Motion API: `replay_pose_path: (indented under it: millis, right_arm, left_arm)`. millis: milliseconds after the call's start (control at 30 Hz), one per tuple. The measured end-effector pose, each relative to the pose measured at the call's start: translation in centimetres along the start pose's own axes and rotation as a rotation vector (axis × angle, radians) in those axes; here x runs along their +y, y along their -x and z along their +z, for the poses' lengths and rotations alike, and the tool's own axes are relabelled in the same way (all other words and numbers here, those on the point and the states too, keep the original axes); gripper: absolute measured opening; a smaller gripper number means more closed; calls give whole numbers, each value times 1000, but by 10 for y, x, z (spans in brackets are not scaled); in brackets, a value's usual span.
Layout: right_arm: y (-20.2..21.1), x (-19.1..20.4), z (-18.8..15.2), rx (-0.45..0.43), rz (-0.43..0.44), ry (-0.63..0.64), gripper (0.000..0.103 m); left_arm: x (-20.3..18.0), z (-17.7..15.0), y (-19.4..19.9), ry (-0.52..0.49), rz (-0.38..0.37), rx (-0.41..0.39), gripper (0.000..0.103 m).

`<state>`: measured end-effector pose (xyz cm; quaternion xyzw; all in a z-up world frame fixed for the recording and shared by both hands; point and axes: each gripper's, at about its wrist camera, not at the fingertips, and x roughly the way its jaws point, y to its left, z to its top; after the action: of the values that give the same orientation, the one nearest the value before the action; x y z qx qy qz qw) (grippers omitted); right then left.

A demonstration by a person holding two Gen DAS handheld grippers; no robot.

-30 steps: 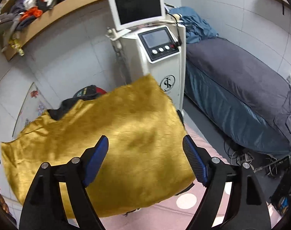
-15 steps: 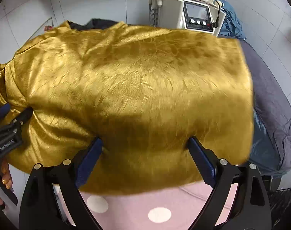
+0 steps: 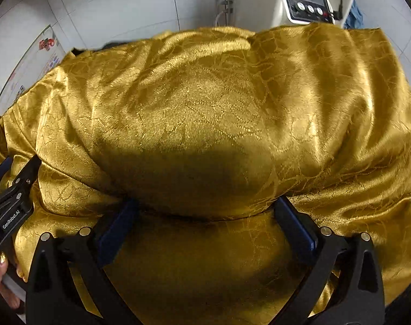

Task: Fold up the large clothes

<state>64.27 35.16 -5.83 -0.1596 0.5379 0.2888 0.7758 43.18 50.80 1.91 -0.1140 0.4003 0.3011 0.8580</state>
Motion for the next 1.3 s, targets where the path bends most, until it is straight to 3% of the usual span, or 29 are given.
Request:
replay_pose_path:
  millis: [233,467,600,767,867,933,1067,1233,1300]
  right_arm:
    - [-41,12,47,-94,-34,45,99]
    - [-13,12,32,-162,-51,48,99]
    - [12,17,29,-150,-77,83,99]
    - [59,15,32,-122,-93,103,98]
    - [97,15,26,-133,-105,142,98]
    - [115,19,18,-93,-110,213,98]
    - [140,16,3,-58,-156,259,98]
    - [156,4,-9,15,-153,223,98]
    - [158,-1,-11,25,-159,212,98]
  left_arm:
    - [3,14,-44,68,3,8,98]
    - [0,8,-18,15,18,-47,98]
    - [2,11,10,-26,17,-68,97]
    - [1,23,71,-24,-15,18,97]
    - [-13,15,116,-48,-42,5,97]
    - [-24,8,135,-88,-41,26,97]
    - [-35,0,155,-110,59,148,97]
    - [-29,2,179,-36,-50,218,97]
    - [-30,2,179,-38,-22,251,97]
